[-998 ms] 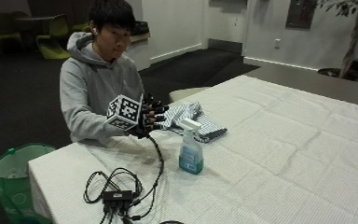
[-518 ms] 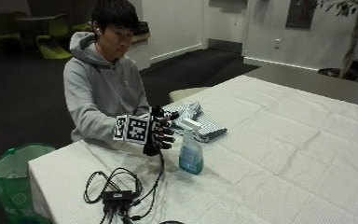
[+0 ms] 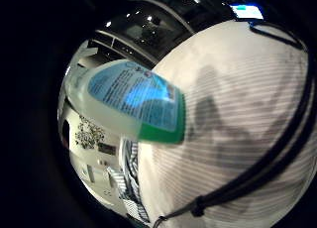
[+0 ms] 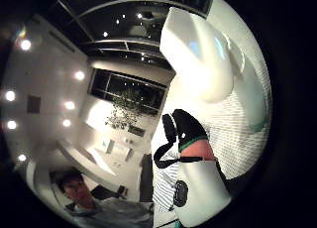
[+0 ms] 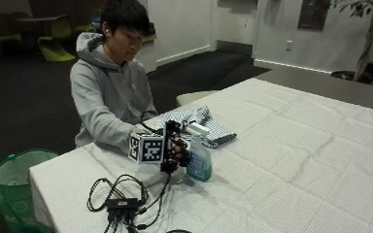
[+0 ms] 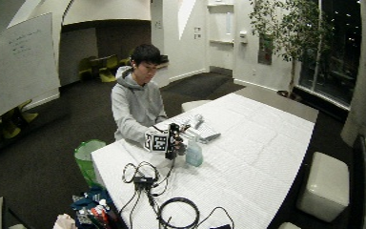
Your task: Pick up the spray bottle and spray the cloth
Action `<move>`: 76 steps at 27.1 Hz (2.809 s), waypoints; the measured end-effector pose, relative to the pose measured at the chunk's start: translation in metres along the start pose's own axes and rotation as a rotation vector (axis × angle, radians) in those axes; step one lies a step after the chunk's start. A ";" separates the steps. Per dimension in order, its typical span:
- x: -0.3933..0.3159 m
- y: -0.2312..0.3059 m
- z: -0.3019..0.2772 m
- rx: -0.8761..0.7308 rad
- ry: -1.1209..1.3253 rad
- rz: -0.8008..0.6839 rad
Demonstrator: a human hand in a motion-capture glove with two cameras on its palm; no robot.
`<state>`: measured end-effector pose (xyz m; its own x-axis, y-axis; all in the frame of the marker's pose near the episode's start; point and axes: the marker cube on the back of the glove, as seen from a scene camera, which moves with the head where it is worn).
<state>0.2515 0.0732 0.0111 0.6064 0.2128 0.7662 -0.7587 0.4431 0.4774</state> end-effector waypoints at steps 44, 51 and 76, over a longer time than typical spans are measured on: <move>-0.055 -0.056 0.074 -0.407 0.139 -0.093; -0.110 -0.036 0.079 -0.667 0.401 -0.213; -0.157 0.059 0.130 -1.136 1.296 -0.382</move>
<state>0.0805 -0.0474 -0.0246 0.9033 0.2026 -0.3782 -0.3589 0.8399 -0.4072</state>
